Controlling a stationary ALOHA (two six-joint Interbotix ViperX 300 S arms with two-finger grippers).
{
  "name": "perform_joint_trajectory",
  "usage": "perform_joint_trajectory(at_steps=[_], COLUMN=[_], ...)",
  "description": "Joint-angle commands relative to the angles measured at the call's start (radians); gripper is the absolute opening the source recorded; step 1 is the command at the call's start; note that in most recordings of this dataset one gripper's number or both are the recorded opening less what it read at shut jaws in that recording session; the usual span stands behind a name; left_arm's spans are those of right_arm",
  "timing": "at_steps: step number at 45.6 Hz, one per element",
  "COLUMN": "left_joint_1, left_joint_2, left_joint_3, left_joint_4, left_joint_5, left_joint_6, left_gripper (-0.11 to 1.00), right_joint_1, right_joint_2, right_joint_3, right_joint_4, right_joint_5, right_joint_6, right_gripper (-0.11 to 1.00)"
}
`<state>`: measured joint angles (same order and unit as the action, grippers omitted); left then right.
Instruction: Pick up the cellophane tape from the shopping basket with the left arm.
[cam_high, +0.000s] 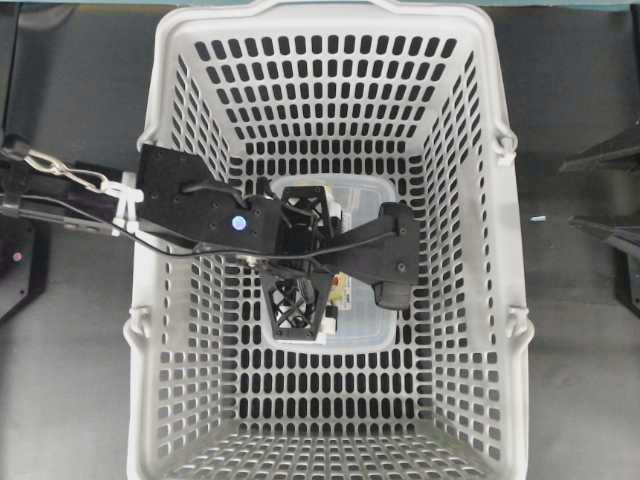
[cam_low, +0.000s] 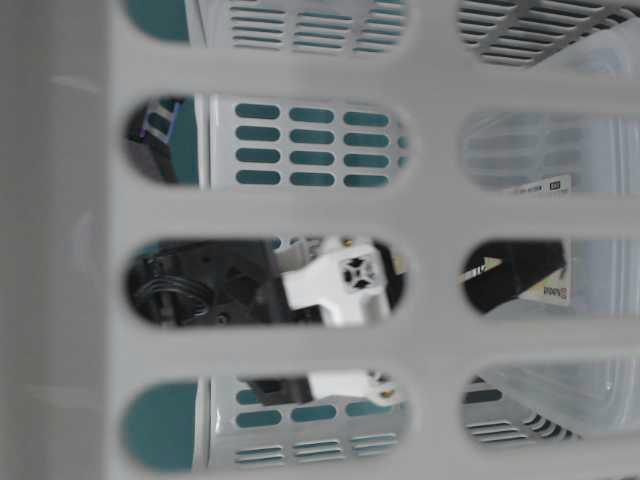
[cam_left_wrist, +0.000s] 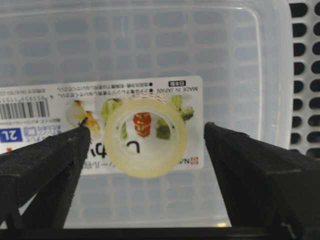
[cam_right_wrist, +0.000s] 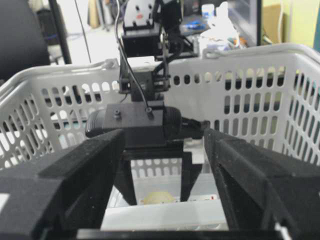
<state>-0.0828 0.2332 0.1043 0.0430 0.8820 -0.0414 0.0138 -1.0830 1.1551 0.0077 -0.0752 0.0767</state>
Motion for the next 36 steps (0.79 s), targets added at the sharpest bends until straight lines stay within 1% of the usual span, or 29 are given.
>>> perform_joint_trajectory(at_steps=[1, 5, 8, 10, 15, 16, 22, 26, 31, 36], left_joint_1=[0.0, 0.002, 0.003, 0.003, 0.003, 0.003, 0.003, 0.005, 0.002, -0.006], left_joint_2=[-0.009, -0.012, -0.012, -0.014, -0.021, -0.023, -0.052, -0.083, -0.11, -0.132], left_joint_3=[0.003, 0.009, 0.015, 0.021, 0.023, 0.021, -0.002, -0.037, -0.101, -0.19], left_joint_4=[0.002, 0.002, 0.003, 0.002, 0.002, 0.002, 0.003, 0.002, 0.003, 0.003], left_joint_5=[-0.035, -0.048, -0.048, -0.048, -0.051, -0.051, -0.04, -0.002, 0.098, 0.218], left_joint_6=[0.002, 0.0, 0.002, 0.005, 0.005, 0.006, 0.006, 0.005, 0.002, 0.0], left_gripper=[0.9, 0.89, 0.85, 0.78, 0.51, 0.49, 0.5, 0.5, 0.5, 0.5], right_joint_1=[0.002, 0.002, 0.002, 0.002, 0.002, 0.002, 0.002, 0.002, 0.002, 0.002], right_joint_2=[0.006, 0.006, 0.006, 0.006, 0.006, 0.006, 0.006, 0.006, 0.005, 0.002], right_joint_3=[-0.014, -0.012, -0.012, -0.012, -0.009, -0.009, -0.006, -0.006, -0.005, -0.005], right_joint_4=[0.002, 0.002, 0.002, 0.002, 0.002, 0.003, 0.002, 0.003, 0.002, 0.002], right_joint_5=[-0.009, -0.009, -0.009, -0.009, -0.009, -0.009, -0.014, -0.014, -0.014, -0.015], right_joint_6=[0.002, 0.002, 0.002, 0.002, 0.002, 0.002, 0.002, 0.002, 0.002, 0.002], right_gripper=[0.63, 0.63, 0.63, 0.63, 0.63, 0.63, 0.63, 0.63, 0.63, 0.63])
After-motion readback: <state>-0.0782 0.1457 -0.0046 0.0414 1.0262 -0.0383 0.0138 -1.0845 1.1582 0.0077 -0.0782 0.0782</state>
